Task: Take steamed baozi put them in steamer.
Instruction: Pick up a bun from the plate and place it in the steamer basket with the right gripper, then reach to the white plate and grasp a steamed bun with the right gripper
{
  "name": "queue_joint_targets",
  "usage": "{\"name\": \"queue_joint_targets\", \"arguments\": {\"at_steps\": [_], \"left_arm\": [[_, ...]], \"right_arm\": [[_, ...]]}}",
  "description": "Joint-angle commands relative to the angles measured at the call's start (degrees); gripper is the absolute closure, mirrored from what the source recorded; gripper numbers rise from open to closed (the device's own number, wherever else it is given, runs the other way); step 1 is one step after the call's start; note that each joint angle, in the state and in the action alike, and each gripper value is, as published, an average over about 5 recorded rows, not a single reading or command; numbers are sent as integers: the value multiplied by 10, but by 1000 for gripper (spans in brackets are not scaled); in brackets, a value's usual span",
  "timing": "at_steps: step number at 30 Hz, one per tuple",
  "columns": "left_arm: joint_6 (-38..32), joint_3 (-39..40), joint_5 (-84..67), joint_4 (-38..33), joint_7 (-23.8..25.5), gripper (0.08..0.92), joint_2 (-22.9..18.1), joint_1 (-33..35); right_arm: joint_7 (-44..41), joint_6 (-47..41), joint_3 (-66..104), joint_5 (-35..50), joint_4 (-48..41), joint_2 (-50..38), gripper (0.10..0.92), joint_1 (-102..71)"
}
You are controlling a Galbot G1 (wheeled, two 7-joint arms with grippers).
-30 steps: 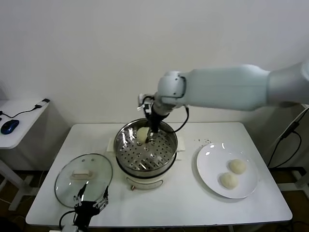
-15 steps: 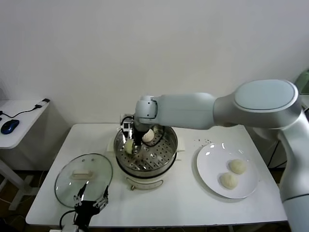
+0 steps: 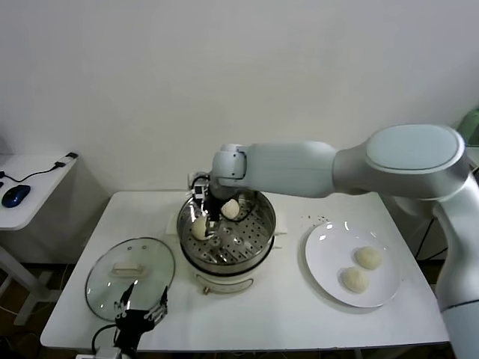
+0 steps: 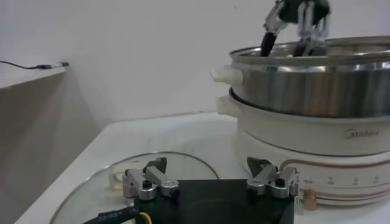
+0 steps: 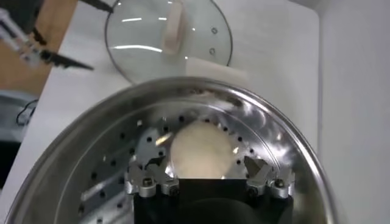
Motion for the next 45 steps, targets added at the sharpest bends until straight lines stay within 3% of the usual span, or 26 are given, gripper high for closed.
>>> {"name": "queue_joint_targets", "arguments": {"at_steps": [1, 10, 17, 32, 45], "left_arm": [[0, -1, -1, 4, 0, 177, 0, 0], [2, -3, -2, 2, 0, 177, 1, -3], [1, -3, -1, 0, -1, 177, -1, -2], [2, -8, 0, -5, -1, 177, -7, 1], [-2, -13, 0, -1, -2, 177, -6, 6]], "right_arm": [[-144, 107, -103, -45, 112, -237, 203, 182], [-143, 120, -288, -201, 238, -482, 202, 254], [-101, 85, -228, -289, 248, -560, 203, 111], [-32, 49, 42, -338, 157, -520, 203, -194], [-27, 46, 92, -339, 93, -465, 203, -251]]}}
